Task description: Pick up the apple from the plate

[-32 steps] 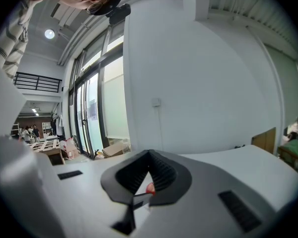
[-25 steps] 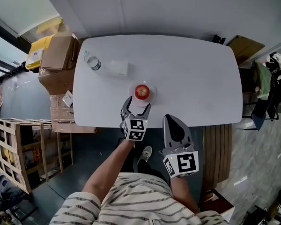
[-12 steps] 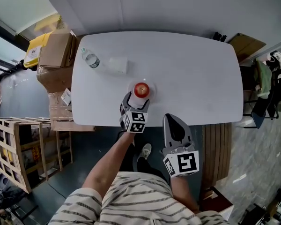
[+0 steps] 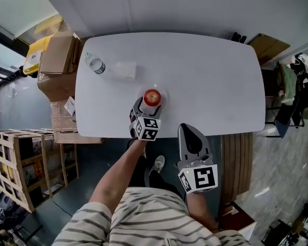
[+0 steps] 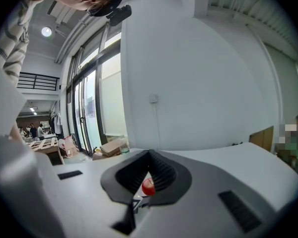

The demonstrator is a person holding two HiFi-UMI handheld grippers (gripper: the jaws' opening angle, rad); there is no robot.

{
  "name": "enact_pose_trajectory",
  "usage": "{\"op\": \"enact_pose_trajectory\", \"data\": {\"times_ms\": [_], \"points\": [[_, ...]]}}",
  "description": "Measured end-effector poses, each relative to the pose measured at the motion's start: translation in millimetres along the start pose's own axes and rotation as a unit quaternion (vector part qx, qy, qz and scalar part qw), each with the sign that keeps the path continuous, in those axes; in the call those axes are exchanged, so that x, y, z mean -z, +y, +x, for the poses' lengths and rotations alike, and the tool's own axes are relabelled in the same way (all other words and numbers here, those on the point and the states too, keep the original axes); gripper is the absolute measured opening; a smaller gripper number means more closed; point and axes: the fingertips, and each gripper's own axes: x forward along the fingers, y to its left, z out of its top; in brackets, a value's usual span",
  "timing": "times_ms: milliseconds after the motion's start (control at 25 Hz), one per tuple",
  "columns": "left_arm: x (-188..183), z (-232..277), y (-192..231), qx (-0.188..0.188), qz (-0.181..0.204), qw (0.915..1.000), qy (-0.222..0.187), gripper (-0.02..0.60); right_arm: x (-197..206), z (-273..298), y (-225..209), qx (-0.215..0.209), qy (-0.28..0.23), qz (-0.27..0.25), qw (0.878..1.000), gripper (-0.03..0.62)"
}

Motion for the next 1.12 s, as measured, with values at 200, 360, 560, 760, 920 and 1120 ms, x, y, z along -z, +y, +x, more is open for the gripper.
{"op": "enact_pose_trajectory", "data": {"times_ms": [200, 360, 560, 760, 920, 1120], "points": [[-0.3, 3.7, 6.2, -0.004, 0.001, 1.0, -0.006, 0.374, 3.0, -1.7, -5.8, 0.008, 0.003, 0.002, 1.0, 0.012], [-0.2, 7.8, 4.2, 0.004, 0.003, 1.0, -0.004, 0.374, 4.6, -2.1, -8.7, 0.008, 0.008, 0.001, 1.0, 0.012], [-1.2, 9.3, 3.1, 0.015, 0.011, 0.9998, -0.005, 0.343, 5.7, -2.3, -8.6, 0.008, 0.011, -0.001, 1.0, 0.012], [-1.6, 6.1, 5.5, 0.017, 0.007, 0.9998, -0.011, 0.339, 7.4, -1.6, -7.1, 0.007, 0.01, 0.0, 1.0, 0.012], [-6.3, -1.7, 13.5, 0.012, -0.013, 0.9996, -0.021, 0.339, 5.7, 0.4, -3.6, 0.005, 0.009, -0.005, 1.0, 0.012], [-11.6, -16.7, 21.2, 0.002, -0.037, 0.999, -0.026, 0.339, -2.1, 0.5, -2.4, 0.002, 0.002, -0.007, 1.0, 0.012]]}}
